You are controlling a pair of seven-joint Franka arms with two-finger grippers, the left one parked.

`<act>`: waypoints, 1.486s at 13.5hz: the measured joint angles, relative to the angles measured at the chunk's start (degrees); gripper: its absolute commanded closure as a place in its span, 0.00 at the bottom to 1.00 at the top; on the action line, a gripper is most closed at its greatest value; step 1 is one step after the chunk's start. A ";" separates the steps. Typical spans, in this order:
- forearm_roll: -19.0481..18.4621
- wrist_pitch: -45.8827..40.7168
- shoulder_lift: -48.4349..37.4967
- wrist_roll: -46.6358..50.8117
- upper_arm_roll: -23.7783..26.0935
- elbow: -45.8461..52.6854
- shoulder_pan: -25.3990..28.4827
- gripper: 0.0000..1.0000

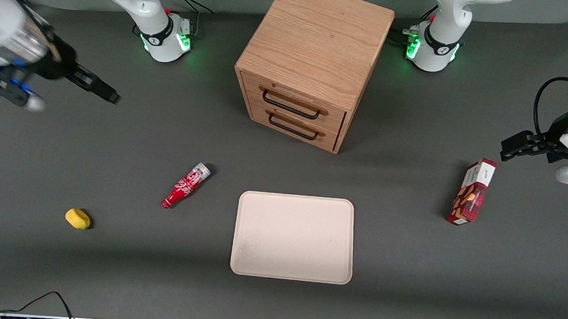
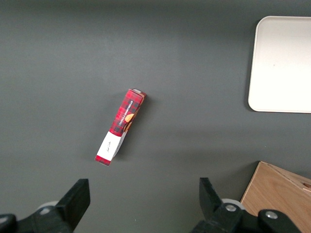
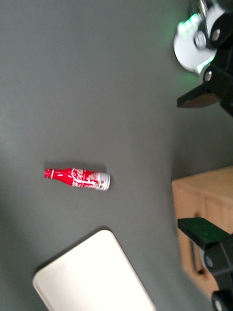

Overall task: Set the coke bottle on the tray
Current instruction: 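Move the open right gripper down over the red Coca-Cola bottle, then close the right gripper around the bottle's body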

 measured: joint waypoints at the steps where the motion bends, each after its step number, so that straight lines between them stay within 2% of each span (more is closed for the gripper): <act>1: 0.00 2.21 2.72 3.12 0.84 -0.48 0.23 0.00; 4: -0.20 12.58 9.42 5.88 1.07 -4.98 0.16 0.00; 9: -2.21 39.38 13.41 6.21 1.69 -23.74 0.18 0.00; 14: -2.46 53.61 21.31 6.27 1.69 -28.09 0.16 0.00; 16: -4.80 57.72 24.26 7.79 1.69 -28.18 0.17 0.00; 20: -13.73 62.96 28.34 16.41 1.89 -28.10 0.22 0.00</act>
